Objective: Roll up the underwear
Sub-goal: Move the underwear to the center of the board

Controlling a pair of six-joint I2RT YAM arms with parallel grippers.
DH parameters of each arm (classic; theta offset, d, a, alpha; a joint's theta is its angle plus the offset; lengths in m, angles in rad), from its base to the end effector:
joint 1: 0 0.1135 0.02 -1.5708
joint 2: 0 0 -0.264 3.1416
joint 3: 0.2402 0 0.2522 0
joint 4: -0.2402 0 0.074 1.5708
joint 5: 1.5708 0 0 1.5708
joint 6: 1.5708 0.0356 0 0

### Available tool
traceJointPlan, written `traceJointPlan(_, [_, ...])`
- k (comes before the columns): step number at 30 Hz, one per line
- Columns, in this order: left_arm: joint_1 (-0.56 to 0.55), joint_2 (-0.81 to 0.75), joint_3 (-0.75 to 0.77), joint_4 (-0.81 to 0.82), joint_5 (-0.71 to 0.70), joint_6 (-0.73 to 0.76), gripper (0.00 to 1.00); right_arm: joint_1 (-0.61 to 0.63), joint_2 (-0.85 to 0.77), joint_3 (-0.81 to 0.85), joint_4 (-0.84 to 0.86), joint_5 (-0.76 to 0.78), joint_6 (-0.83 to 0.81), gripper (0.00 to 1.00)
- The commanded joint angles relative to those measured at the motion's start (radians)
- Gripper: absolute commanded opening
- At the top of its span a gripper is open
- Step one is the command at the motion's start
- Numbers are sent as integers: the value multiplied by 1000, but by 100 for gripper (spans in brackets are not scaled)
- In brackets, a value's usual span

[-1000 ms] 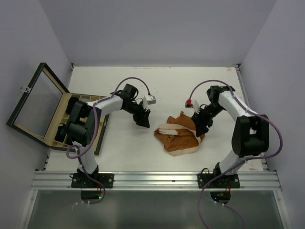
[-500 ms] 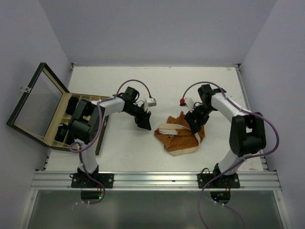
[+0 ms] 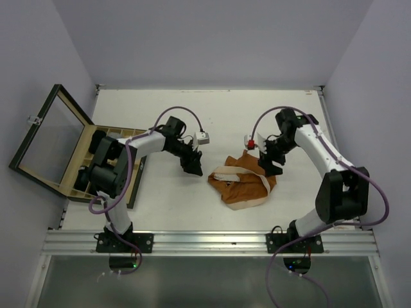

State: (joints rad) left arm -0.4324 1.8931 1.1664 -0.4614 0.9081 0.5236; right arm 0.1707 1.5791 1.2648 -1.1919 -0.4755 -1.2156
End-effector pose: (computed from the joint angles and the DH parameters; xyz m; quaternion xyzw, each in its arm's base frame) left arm 0.3173 -0.1773 0.1570 0.4799 0.7450 -0.4224 0.1904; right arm 0.2737 0.0637 0.2534 -0.6265 0.7424 0.1883 0.1447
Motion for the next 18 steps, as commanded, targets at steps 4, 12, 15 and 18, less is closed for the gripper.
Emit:
traceJointPlan(4, [4,-45,26,-36,35,53,63,-5,-16,-19,-38,-66,-562,79])
traceJointPlan(12, [4,-37,39,-39,25,55,64,99,-34,-128,34,-9,-699,79])
traceJointPlan(15, [6,-31,36,-37,25,56,64,127,-39,-179,35,28,-728,78])
traceJointPlan(18, [4,-28,27,-31,28,58,64,135,-36,-206,58,60,-737,78])
